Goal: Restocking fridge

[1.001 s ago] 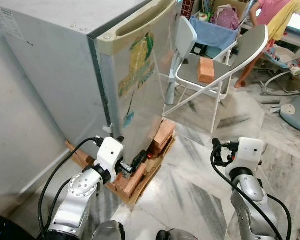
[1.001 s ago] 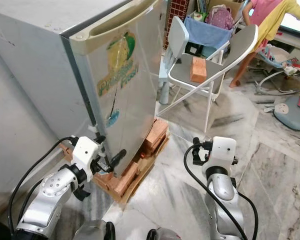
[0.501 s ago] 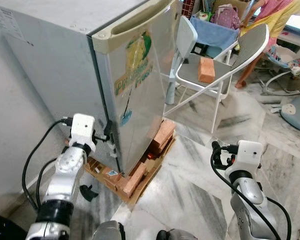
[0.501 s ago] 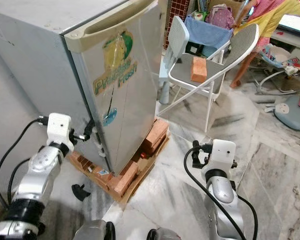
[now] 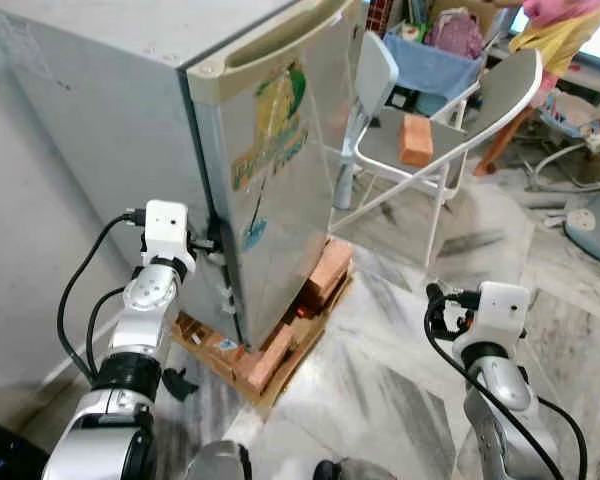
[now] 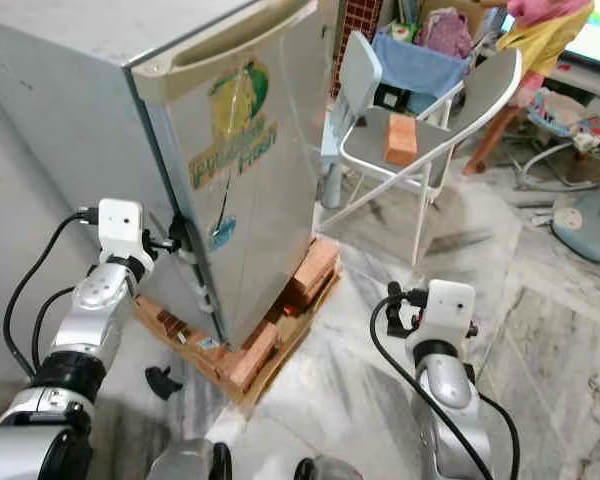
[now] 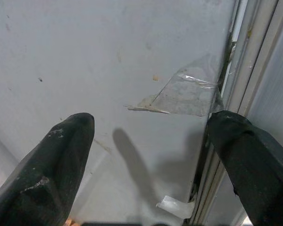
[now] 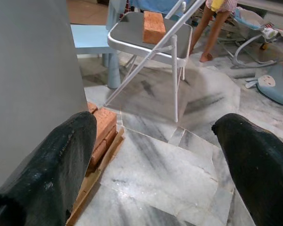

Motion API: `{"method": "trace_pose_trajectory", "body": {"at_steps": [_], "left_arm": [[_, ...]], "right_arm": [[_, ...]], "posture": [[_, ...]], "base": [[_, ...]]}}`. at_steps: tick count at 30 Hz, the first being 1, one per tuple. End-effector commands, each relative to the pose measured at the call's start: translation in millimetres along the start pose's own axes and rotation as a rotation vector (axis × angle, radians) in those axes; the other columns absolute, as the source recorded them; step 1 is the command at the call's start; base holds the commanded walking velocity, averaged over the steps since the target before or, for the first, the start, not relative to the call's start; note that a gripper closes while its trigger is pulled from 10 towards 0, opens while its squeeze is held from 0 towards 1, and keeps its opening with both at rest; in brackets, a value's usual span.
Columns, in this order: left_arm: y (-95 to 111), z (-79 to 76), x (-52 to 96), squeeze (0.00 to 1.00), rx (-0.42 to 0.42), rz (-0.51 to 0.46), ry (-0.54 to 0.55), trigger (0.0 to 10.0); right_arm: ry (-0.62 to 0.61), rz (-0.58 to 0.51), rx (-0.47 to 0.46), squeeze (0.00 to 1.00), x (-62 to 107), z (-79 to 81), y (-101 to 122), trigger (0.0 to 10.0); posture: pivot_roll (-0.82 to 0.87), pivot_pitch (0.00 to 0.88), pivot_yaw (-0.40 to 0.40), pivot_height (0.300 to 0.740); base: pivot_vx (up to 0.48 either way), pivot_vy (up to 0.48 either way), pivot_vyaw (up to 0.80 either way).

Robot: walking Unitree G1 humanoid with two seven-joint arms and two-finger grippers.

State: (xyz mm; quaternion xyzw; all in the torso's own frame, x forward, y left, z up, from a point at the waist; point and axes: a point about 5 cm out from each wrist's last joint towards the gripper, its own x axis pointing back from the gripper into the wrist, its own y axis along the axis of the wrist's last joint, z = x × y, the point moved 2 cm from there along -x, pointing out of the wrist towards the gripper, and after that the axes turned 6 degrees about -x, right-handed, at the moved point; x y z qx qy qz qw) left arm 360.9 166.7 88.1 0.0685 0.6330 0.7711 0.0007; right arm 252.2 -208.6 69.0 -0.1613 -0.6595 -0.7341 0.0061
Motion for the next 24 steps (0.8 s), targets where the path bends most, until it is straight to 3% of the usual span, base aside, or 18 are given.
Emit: {"method": "trace_pose_trajectory", "body": {"at_steps": [1,7,12,14,20,22,24], "left_arm": [[4,-20.9,-5.7,0.00,-0.015,-0.007,-0.072,10.0],[14,-52.6,-11.0,0.00,-0.042,-0.043,-0.215,10.0],[20,-97.3,-4.1,0.00,-0.073,-0.084,-0.443,10.0],[27,-129.9,5.1,0.00,-0.048,-0.119,-0.592,10.0],[47,-184.9,31.4,0.00,-0.024,-0.214,-0.848,10.0],[49,-195.5,37.3,0.00,-0.004,-0.214,-0.880,10.0],[42,-191.6,35.3,0.00,-0.005,-0.189,-0.862,10.0]], "right_arm": [[-0.008,-0.014,-0.006,0.00,-0.1,-1.7,6,10.0],[0.000,-0.013,-0.010,0.00,-0.9,-0.9,6,10.0],[-0.001,-0.010,-0.013,0.00,0.0,-1.1,5,10.0],[-0.010,-0.004,-0.002,0.00,2.2,-3.2,2,10.0],[-0.067,0.015,0.018,0.00,5.2,-15.3,-3,10.0],[-0.095,0.025,0.014,0.00,4.7,-20.3,-5,10.0],[-0.113,0.016,0.023,0.00,3.1,-22.2,-4,10.0]], "posture": [[0.06,0.071,-0.044,0.740],[0.05,0.065,-0.043,0.740],[0.05,0.060,-0.043,0.740],[0.06,0.058,-0.044,0.740],[0.06,0.048,-0.042,0.740],[0.06,0.045,-0.039,0.740],[0.06,0.042,-0.034,0.740]], "base": [[0.000,0.000,0.00],[0.000,0.000,0.00],[0.000,0.000,0.00],[0.000,0.000,0.00],[0.000,0.000,0.00],[0.000,0.000,0.00],[0.000,0.000,0.00]]}}
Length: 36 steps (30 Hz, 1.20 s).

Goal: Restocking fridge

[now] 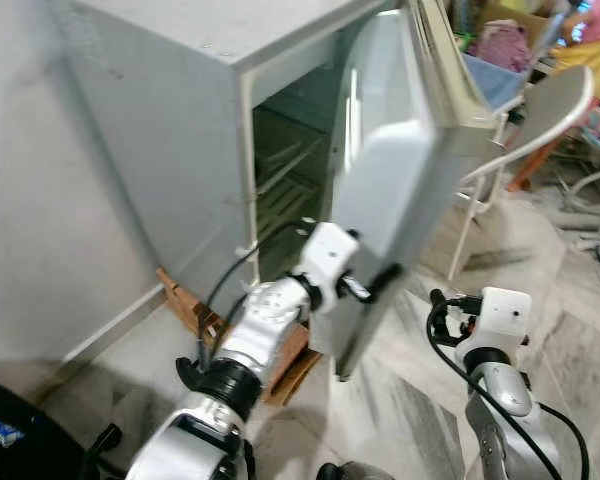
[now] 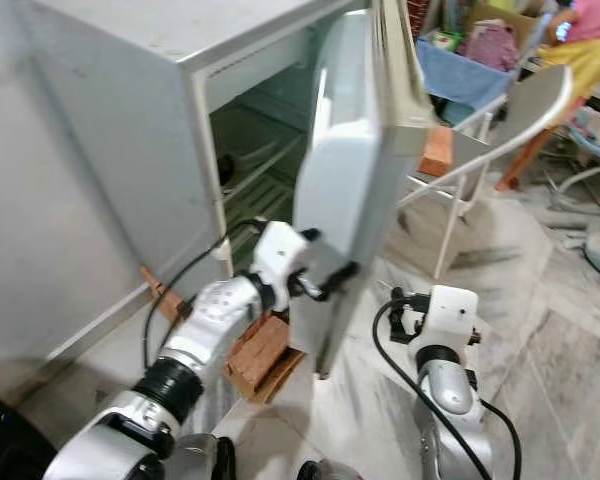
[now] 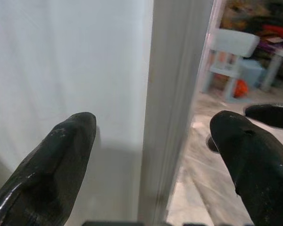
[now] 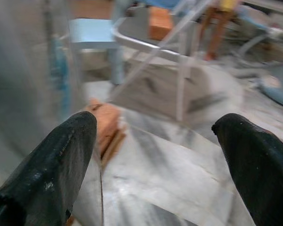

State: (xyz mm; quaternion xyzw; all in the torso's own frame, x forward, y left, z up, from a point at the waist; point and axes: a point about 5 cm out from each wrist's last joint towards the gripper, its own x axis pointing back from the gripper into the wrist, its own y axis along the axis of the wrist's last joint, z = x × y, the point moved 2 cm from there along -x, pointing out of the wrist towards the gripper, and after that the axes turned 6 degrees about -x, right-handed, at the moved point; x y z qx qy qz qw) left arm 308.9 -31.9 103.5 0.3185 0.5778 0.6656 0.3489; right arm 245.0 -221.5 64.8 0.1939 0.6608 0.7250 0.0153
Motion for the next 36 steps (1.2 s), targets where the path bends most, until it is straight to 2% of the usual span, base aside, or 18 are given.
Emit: {"method": "trace_pose_trajectory", "body": {"at_steps": [1,2,5,9,13,17,23,27,32,36], "left_arm": [[-12,5.5,7.8,0.00,0.007,0.046,0.016,10.0],[-12,5.5,7.8,0.00,0.007,0.046,0.016,10.0],[-19,24.2,20.0,0.00,0.062,0.058,0.091,10.0],[-23,35.8,30.7,0.00,0.077,0.066,0.131,10.0],[-23,36.2,33.8,0.00,0.079,0.068,0.133,10.0],[-26,33.1,35.4,0.00,0.076,0.076,0.131,10.0],[-31,29.0,40.9,0.00,0.061,0.095,0.125,10.0],[-39,27.6,51.9,0.00,0.052,0.126,0.139,10.0],[-46,31.9,66.6,0.00,0.058,0.164,0.197,10.0],[-50,38.6,80.2,0.00,0.053,0.191,0.276,10.0]], "right_arm": [[-0.046,-0.001,0.023,0.00,-1.7,-8.4,2,10.0],[-0.046,-0.001,0.023,0.00,-1.7,-8.4,2,10.0],[-0.092,-0.016,0.047,0.00,-1.8,-14.3,4,10.0],[-0.146,-0.022,0.091,0.00,-1.5,-21.2,3,10.0],[-0.122,-0.024,0.067,0.00,-3.2,-16.1,3,10.0],[-0.090,-0.037,0.045,0.00,-6.0,-7.2,6,10.0],[-0.081,-0.039,0.037,0.00,-8.0,-3.5,6,10.0],[-0.074,-0.039,0.027,0.00,-11.3,-0.9,6,10.0],[-0.066,-0.037,0.020,0.00,-15.5,1.3,5,10.0],[-0.052,-0.040,0.013,0.00,-20.2,4.9,6,10.0]], "posture": [[0.06,0.040,-0.032,0.740],[0.06,0.040,-0.032,0.740],[0.06,0.037,-0.028,0.740],[0.07,0.033,-0.029,0.740],[0.07,0.031,-0.030,0.740],[0.07,0.030,-0.030,0.740],[0.07,0.026,-0.031,0.740],[0.08,0.021,-0.031,0.740],[0.09,0.018,-0.027,0.740],[0.12,0.019,-0.016,0.740]], "base": [[0.000,0.000,0.00],[0.000,0.000,0.00],[0.000,0.000,-0.57],[0.249,-0.257,-0.80],[0.358,-0.316,-0.76],[0.368,-0.304,0.00],[0.359,-0.314,0.00],[0.321,-0.352,0.00],[0.000,-0.443,0.00],[0.000,-0.450,0.00]]}}
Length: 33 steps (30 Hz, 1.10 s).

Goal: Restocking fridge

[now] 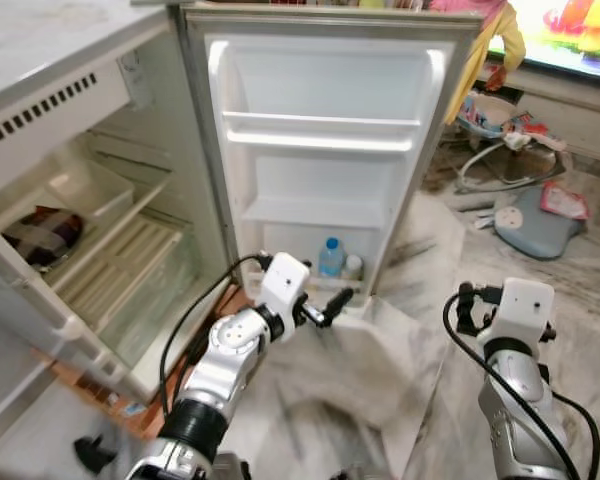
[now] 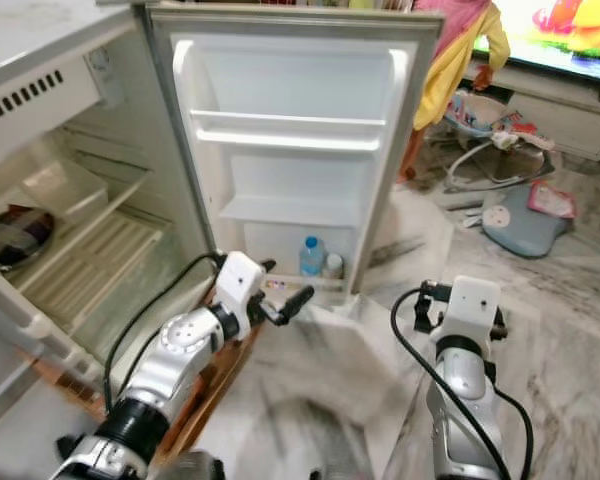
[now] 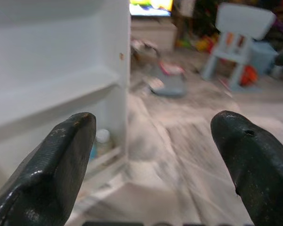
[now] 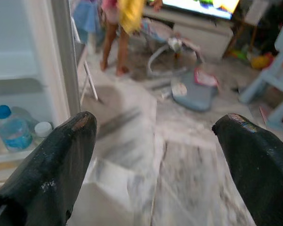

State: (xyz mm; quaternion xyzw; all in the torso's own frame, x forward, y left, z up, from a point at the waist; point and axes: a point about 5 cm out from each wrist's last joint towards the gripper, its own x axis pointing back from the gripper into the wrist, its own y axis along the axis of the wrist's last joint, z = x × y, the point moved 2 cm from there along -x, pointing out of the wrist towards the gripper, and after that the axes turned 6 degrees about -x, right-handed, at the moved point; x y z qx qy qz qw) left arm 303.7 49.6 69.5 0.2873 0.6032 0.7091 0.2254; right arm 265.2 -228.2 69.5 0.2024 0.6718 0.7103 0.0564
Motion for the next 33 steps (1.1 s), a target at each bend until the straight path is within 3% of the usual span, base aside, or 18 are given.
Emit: {"method": "trace_pose_trajectory", "body": {"at_steps": [1,8,16,24,33], "left_arm": [[-11,5.8,8.7,0.00,0.009,0.053,0.053,10.0],[-5,28.5,28.2,0.00,-0.047,0.095,0.176,10.0],[-12,36.9,31.4,0.00,-0.061,0.125,0.234,10.0],[-16,30.3,34.3,0.00,-0.027,0.118,0.222,10.0],[-12,44.7,29.2,0.00,-0.037,0.107,0.273,10.0]], "right_arm": [[0.021,0.012,-0.007,0.00,-0.9,5.2,-4,10.0],[0.033,-0.014,-0.058,0.00,-14.5,19.9,3,10.0],[0.069,-0.045,-0.071,0.00,-16.2,35.9,13,10.0],[0.092,-0.043,-0.058,0.00,-17.1,40.1,8,10.0],[0.148,-0.142,-0.018,0.00,-22.6,51.3,33,10.0]], "posture": [[0.12,0.019,-0.016,0.740],[0.16,0.036,0.026,0.740],[0.11,0.034,-0.008,0.740],[0.06,0.000,-0.036,0.740],[0.04,0.000,-0.029,0.740]], "base": [[0.000,-0.450,0.00],[0.000,-0.449,0.00],[0.000,-0.446,0.00],[0.000,-0.451,-0.78],[0.332,-0.217,-0.80]]}}
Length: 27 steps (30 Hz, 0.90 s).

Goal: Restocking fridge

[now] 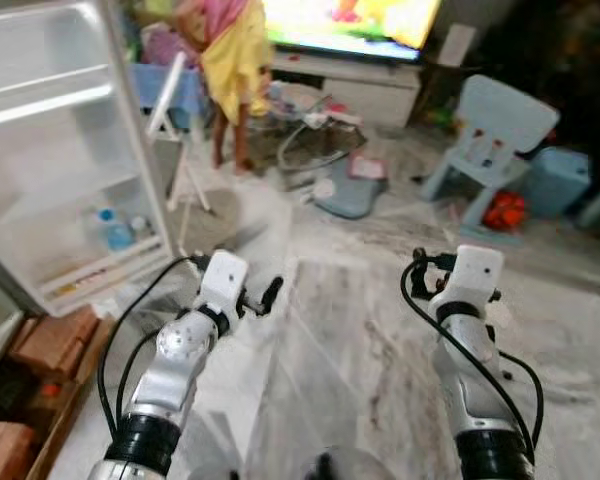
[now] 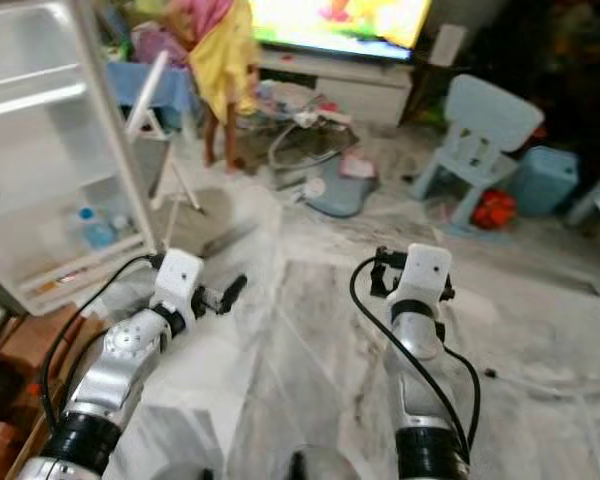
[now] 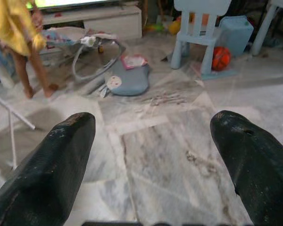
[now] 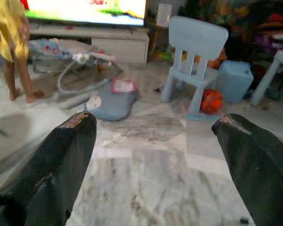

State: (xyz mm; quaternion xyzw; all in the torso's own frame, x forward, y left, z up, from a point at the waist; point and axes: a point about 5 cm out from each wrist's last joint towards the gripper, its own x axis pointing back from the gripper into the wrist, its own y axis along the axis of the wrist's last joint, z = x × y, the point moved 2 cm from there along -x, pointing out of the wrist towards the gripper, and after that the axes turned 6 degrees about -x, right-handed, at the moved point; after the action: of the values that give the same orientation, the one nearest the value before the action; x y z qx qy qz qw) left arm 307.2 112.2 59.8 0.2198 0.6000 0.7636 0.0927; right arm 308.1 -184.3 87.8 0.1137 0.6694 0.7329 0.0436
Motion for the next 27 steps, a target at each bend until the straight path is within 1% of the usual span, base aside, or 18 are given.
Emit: {"method": "trace_pose_trajectory", "body": {"at_steps": [1,6,8,10,12,16,21,23,27], "left_arm": [[10.8,-4.4,-7.2,0.00,-0.004,-0.035,-0.014,10.0],[14.2,-5.2,-10.1,0.00,0.000,-0.046,-0.001,10.0],[16.2,-7.4,-11.8,0.00,0.022,-0.062,-0.008,10.0],[17.1,-7.8,-13.2,0.00,0.016,-0.068,0.005,10.0],[18.1,-10.0,-13.8,0.00,0.021,-0.076,-0.007,10.0],[18.9,-11.7,-14.0,0.00,0.026,-0.092,0.006,10.0],[19.4,-13.1,-14.2,0.00,0.023,-0.095,0.003,10.0],[18.2,-10.2,-14.8,0.00,0.029,-0.083,0.028,10.0],[17.2,-10.5,-14.7,0.00,0.040,-0.080,0.021,10.0]], "right_arm": [[0.001,-0.047,0.026,0.00,-2.8,-5.2,11.7,10.0],[-0.002,-0.045,0.010,0.00,-1.4,-6.7,11.4,10.0],[-0.003,-0.046,0.009,0.00,-1.4,-7.0,11.7,10.0],[-0.002,-0.050,0.009,0.00,-1.3,-6.8,12.7,10.0],[0.000,-0.051,0.008,0.00,-1.3,-7.0,13.1,10.0],[0.001,-0.049,0.008,0.00,-0.8,-8.8,12.8,10.0],[0.002,-0.048,0.007,0.00,-0.2,-9.7,13.0,10.0],[0.003,-0.047,0.007,0.00,0.1,-9.8,13.1,10.0],[0.003,-0.044,0.010,0.00,0.8,-10.7,12.4,10.0]], "posture": [[0.04,0.000,-0.029,0.740],[0.02,0.000,-0.023,0.740],[0.02,0.000,-0.023,0.740],[0.01,0.000,-0.023,0.740],[0.01,0.000,-0.023,0.740],[0.01,0.008,-0.024,0.740],[0.01,0.012,-0.028,0.740],[0.01,0.016,-0.029,0.740],[0.01,0.021,-0.029,0.740]], "base": [[0.480,0.000,-0.80],[0.480,0.000,-0.80],[0.480,0.000,-0.80],[0.471,0.000,-0.80],[0.469,0.000,-0.80],[0.469,0.000,-0.55],[0.469,0.000,0.00],[0.443,0.000,0.00],[0.383,0.287,0.00]]}}
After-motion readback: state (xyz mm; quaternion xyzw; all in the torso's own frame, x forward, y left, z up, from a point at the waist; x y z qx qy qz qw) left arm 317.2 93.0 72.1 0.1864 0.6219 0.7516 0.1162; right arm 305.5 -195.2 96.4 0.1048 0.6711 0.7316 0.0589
